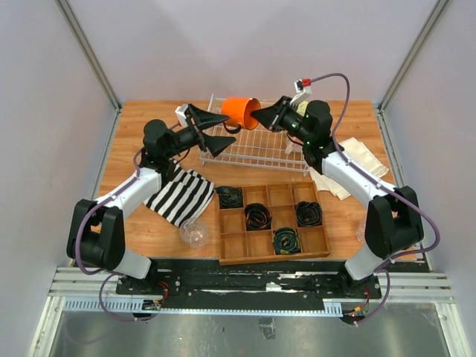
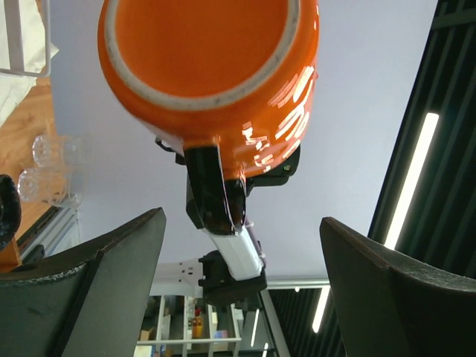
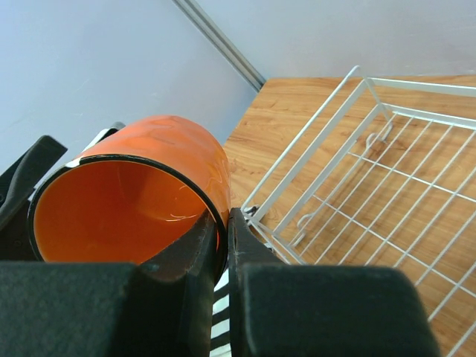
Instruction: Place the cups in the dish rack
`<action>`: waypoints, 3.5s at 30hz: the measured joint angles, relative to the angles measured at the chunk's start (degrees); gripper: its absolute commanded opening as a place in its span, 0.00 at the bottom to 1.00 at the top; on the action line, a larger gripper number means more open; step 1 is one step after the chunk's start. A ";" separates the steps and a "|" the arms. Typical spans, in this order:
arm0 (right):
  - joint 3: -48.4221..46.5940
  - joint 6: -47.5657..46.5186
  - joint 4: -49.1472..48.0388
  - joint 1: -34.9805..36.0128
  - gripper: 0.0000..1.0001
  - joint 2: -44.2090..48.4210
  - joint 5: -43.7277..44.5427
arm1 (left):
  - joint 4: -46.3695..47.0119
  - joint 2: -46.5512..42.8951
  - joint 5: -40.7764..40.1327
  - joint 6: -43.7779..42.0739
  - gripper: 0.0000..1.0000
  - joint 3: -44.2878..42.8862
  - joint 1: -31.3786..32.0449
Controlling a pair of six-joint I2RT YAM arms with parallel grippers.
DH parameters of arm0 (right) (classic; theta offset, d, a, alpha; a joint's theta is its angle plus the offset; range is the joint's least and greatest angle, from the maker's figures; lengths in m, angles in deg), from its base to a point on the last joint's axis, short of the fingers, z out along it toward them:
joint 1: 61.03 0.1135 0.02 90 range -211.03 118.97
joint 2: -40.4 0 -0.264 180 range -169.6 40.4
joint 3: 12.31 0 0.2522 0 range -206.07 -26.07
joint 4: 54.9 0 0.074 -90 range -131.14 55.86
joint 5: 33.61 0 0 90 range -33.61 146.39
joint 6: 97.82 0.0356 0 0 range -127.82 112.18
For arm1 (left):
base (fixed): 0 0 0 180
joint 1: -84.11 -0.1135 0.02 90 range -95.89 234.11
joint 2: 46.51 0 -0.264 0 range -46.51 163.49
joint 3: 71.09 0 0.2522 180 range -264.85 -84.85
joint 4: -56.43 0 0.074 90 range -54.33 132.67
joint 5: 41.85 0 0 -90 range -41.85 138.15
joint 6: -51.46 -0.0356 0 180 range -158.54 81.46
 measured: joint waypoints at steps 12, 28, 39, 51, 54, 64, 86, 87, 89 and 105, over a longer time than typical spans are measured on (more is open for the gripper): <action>1.86 0.11 -4.55 3.50 0.01 -0.07 0.68 | 4.42 3.45 0.24 3.39 0.64 -1.97 1.18; 2.78 1.20 -7.76 3.48 0.01 -0.35 1.20 | 8.90 4.02 1.84 6.34 0.32 -1.97 2.14; 3.08 0.63 -8.35 3.45 0.01 -0.44 1.29 | 9.35 4.61 2.25 8.44 0.01 -1.68 2.84; 4.28 -1.99 -4.44 3.37 0.40 -0.13 1.29 | 10.05 8.79 2.16 5.27 0.01 -3.45 3.30; 4.61 -2.32 -3.04 2.82 0.51 0.76 1.51 | 7.50 10.95 2.23 1.90 0.01 -6.88 3.45; 12.44 -6.16 8.22 -3.69 0.60 11.52 4.00 | -18.36 17.35 0.50 -24.15 0.01 -28.20 3.56; 18.86 -11.74 25.38 -20.09 0.62 29.07 7.02 | -71.06 45.79 -13.66 -76.70 0.01 -74.25 11.06; 18.86 -11.87 25.70 -20.20 0.62 29.22 7.08 | -72.61 46.01 -15.04 -78.49 0.00 -75.01 11.89; 18.86 -12.09 26.38 -20.59 0.62 29.53 7.08 | -74.51 46.45 -17.03 -81.07 0.00 -75.95 13.05; 18.71 -12.55 30.80 -21.24 0.61 30.29 7.50 | -83.17 52.50 -33.86 -93.77 0.00 -81.22 16.52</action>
